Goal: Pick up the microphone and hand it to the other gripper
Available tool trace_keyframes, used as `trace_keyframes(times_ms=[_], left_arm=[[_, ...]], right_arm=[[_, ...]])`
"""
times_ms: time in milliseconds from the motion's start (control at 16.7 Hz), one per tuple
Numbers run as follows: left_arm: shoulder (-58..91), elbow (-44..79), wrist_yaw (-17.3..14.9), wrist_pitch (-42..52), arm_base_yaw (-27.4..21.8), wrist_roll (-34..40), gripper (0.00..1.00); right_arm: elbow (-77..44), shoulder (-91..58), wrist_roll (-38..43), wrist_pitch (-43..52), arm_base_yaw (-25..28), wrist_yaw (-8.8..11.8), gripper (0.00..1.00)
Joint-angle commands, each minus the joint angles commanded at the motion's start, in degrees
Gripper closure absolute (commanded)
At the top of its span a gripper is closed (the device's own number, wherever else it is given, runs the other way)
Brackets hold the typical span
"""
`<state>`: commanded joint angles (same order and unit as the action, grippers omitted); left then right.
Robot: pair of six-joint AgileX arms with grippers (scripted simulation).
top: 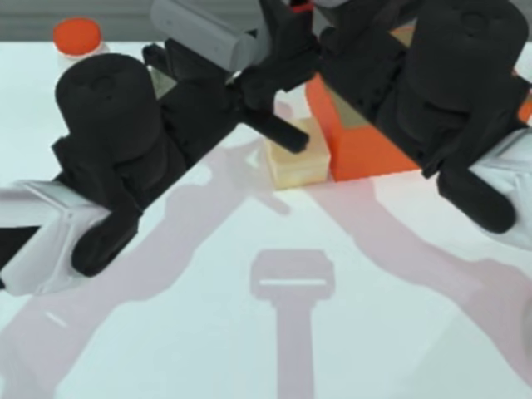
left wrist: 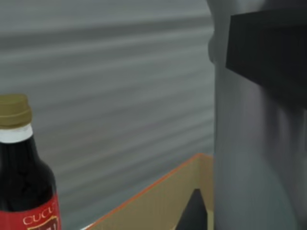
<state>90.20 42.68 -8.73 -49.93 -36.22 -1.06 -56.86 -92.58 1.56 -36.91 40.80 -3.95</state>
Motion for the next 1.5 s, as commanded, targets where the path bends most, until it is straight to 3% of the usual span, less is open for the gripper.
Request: trace_keyframes(times_ms=[300, 840, 1500], left_arm=[[0.0, 0.0, 0.0, 0.0, 0.0, 0.0, 1.0], [0.0, 0.0, 0.0, 0.0, 0.0, 0.0, 1.0], [0.0, 0.0, 0.0, 0.0, 0.0, 0.0, 0.17]], right_arm=[[0.0, 0.0, 0.0, 0.0, 0.0, 0.0, 0.98], [0.0, 0.0, 0.0, 0.0, 0.0, 0.0, 1.0], [0.0, 0.0, 0.0, 0.0, 0.0, 0.0, 1.0]])
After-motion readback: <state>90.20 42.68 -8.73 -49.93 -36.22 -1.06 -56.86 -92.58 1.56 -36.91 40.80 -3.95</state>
